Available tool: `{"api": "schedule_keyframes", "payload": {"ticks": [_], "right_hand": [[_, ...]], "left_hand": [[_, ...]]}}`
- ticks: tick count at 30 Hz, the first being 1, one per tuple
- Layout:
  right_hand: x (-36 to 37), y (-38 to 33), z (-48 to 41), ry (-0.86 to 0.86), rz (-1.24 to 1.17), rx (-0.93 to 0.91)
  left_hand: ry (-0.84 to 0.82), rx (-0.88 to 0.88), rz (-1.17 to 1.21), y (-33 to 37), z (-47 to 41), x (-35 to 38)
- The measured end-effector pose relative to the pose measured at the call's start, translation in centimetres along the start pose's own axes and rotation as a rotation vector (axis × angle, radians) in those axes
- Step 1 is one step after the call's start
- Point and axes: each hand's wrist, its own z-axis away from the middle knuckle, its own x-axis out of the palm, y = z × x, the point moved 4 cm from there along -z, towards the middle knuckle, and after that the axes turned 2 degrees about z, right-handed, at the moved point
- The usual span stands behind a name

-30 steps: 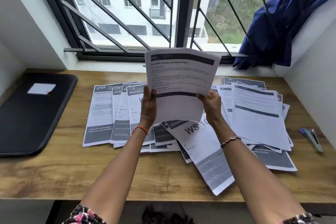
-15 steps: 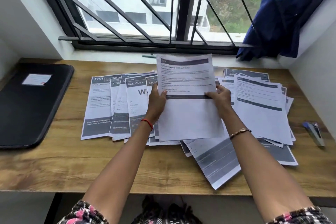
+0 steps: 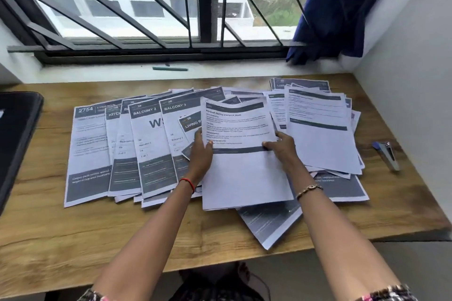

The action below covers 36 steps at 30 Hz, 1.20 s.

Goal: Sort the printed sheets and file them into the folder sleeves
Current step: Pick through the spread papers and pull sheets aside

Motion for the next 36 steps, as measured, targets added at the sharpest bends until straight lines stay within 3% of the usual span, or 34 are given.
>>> {"api": "schedule_keyframes", "payload": {"ticks": [25, 36], "right_hand": [[-4.9, 1.9, 3.3, 0.259, -0.106, 0.021], [-11.2, 3.5, 2.2, 0.406, -0.182, 0.036]], "left_hand": [[-0.192, 0.153, -0.025, 3.0, 0.6, 3.7], [-0.334, 0.160, 0.120, 5.0, 0.3, 9.2]]}}
